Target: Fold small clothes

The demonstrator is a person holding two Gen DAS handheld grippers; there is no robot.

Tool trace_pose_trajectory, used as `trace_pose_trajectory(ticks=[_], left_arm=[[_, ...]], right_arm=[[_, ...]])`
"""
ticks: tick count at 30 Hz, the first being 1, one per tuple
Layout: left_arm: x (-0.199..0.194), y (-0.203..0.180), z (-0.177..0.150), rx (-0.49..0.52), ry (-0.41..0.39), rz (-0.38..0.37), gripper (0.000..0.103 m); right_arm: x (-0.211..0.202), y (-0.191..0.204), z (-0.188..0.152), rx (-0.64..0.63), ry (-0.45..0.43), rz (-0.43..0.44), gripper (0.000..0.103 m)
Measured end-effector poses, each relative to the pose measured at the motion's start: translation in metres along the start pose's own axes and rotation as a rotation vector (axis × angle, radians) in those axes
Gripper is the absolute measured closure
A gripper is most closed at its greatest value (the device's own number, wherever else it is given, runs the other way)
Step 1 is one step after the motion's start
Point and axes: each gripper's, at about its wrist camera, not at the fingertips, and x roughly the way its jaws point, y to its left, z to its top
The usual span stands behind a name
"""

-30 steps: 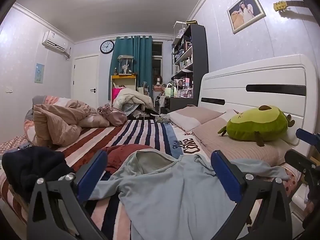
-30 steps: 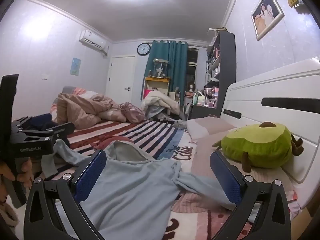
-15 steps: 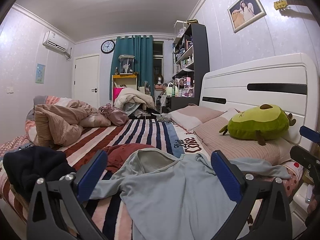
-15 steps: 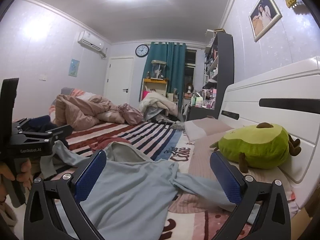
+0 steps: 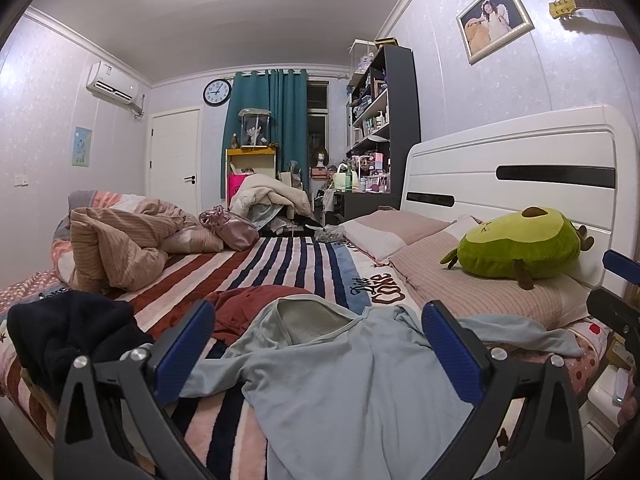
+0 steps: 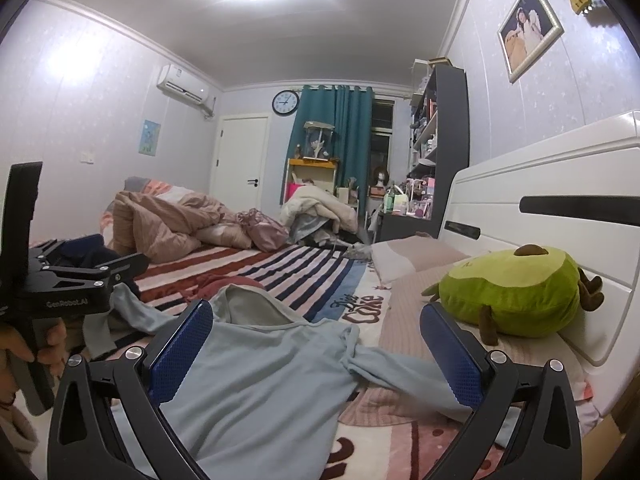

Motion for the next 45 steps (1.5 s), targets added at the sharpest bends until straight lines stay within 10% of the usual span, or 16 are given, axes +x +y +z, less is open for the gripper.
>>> trace_pose_trajectory(ticks=[36, 45], left_arm=[[0.007, 0.009, -0.008, -0.004, 0.026, 0.012, 0.001], [0.027, 0.073, -0.033, -0.024, 0.147, 0.102, 0.001]], right_arm=[[0.002, 0.004, -0.005, 0.018, 0.012, 0.021, 0.0], [0.046, 0.004, -0.035, -0.002, 0.092, 0.098, 0.0]])
